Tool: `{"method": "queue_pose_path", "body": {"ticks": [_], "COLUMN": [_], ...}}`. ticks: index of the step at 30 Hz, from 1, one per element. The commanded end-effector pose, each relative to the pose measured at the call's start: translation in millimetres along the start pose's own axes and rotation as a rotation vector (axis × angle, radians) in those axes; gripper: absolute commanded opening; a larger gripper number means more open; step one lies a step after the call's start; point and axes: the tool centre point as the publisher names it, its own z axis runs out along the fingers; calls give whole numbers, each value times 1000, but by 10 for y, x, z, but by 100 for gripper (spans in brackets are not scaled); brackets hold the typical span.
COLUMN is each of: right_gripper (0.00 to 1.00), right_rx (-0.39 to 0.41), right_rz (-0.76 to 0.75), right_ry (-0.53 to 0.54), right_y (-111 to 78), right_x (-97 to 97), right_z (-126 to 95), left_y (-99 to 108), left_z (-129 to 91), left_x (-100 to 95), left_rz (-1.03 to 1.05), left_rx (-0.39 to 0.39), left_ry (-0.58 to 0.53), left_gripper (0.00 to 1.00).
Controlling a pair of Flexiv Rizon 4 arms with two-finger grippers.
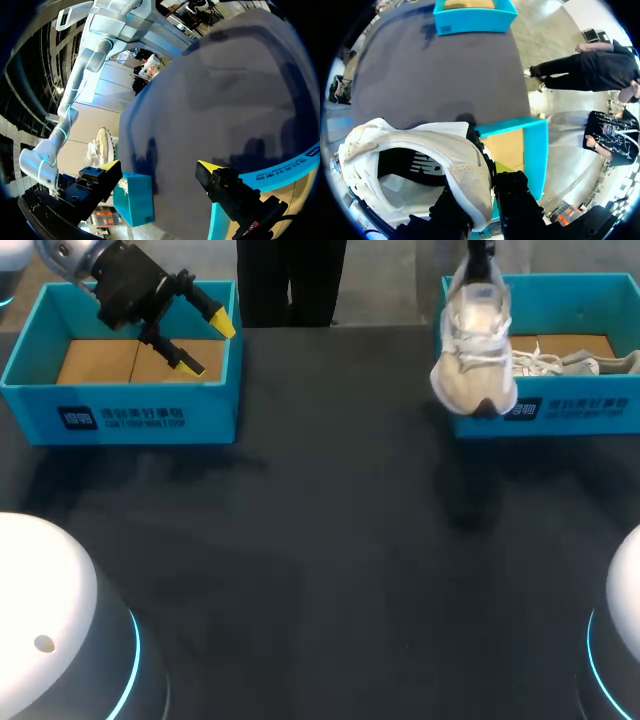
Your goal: Take the shoe out of the shoebox, open the shoe tongue, remove and reinsert the insole, then place the shoe into the shoebox
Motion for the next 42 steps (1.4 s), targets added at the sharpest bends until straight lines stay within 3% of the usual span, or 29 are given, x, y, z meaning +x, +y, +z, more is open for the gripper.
{"method": "queue_pose_path", "body": {"ticks": [1, 10, 30, 42], "right_gripper": [0, 0, 0, 0], "right_rx": [-15, -37, -37, 13], "right_rz": [-10, -43, -43, -29], "right_ry": [8, 13, 13, 24], "right_y": [-80, -220, -220, -649], "right_x": [-147, -365, -365, -732], "right_z": [43, 204, 204, 276], "left_y": [-15, -15, -15, -15], "left_z": [3, 3, 3, 3], "left_x": [-4, -4, -4, -4], "left_rz": [0, 0, 0, 0], "left_rx": [-3, -3, -3, -3], "left_ry": [3, 3, 3, 3], "left_gripper": [100, 100, 100, 100]}}
